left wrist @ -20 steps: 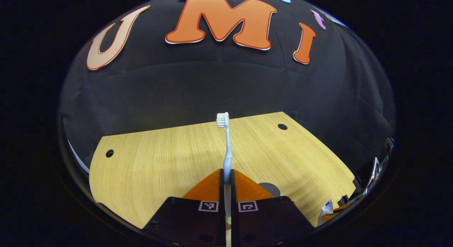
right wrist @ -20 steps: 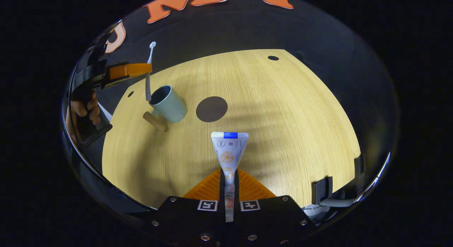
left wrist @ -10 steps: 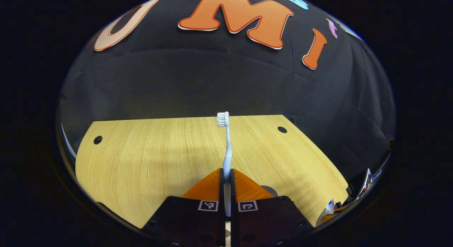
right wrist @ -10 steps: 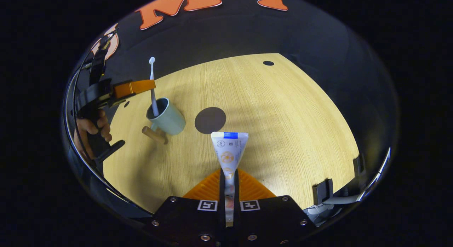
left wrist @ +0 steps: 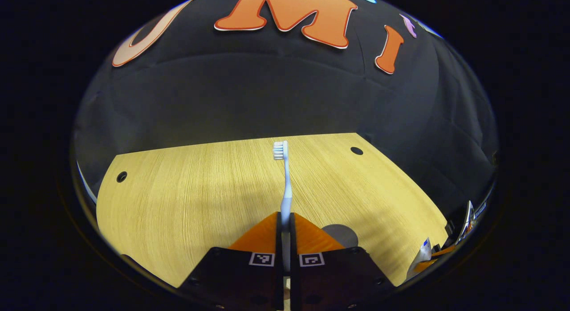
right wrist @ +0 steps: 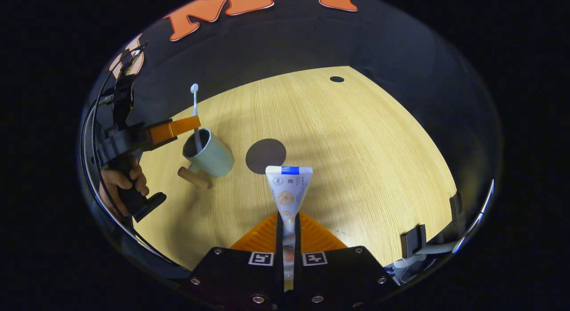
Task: Put the toothbrush and toothpaste on the desktop into the cup, then pick up the cup and place it on the coaster on the desktop.
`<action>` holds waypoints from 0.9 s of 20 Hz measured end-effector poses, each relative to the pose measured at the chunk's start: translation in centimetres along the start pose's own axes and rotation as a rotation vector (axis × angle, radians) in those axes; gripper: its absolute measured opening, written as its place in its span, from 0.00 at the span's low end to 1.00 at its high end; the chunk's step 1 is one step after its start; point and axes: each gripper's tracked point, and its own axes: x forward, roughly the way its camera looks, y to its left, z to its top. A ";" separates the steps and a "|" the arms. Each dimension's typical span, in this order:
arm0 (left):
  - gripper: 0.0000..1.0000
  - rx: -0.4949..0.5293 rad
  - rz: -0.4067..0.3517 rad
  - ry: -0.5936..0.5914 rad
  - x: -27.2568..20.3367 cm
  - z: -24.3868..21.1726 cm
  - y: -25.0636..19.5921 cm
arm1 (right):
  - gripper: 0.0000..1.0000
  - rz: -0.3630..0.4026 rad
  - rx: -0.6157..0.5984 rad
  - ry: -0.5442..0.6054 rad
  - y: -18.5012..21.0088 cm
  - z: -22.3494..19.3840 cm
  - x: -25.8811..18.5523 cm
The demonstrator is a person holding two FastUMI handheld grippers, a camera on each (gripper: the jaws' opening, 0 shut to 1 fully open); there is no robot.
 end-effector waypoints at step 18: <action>0.13 0.068 0.046 0.020 -0.6 -1.1 0.8 | 0.09 0.001 -0.027 0.017 0.2 0.3 1.1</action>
